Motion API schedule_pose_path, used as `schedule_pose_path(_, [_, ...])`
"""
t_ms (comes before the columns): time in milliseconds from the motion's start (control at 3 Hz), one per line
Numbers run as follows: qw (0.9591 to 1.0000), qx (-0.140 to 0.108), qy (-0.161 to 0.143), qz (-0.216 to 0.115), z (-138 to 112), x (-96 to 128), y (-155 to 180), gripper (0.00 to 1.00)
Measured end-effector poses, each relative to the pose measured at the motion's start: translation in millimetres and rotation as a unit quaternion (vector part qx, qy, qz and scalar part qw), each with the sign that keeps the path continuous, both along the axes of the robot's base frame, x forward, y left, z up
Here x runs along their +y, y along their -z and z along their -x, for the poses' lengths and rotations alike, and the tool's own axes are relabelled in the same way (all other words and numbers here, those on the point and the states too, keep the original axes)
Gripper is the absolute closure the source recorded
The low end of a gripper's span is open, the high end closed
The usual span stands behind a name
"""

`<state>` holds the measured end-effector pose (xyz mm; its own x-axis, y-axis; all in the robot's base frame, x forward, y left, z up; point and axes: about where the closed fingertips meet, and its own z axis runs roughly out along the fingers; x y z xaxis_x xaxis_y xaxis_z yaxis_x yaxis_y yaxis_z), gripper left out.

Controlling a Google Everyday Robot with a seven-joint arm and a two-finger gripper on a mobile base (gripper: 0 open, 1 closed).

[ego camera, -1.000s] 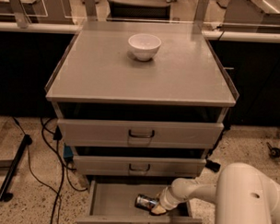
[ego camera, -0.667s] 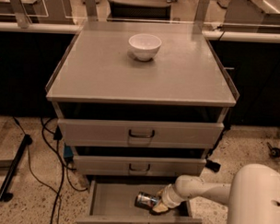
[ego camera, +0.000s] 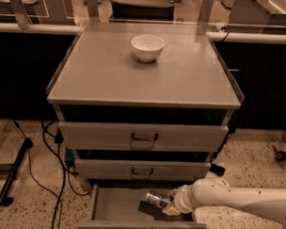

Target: Pick redbull can from bottom drawer and place on counter

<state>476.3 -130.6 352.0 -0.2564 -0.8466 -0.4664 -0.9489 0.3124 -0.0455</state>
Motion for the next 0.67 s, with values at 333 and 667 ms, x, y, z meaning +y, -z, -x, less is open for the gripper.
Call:
schedule_pose_path(333, [1.0000,0.006,0.004,-0.001,-1.0,3.3,-1.5,1.00])
schedule_pose_path(667, [0.9983,0.030,0.047,0.013,-6.2,10.5,-16.6,1.00])
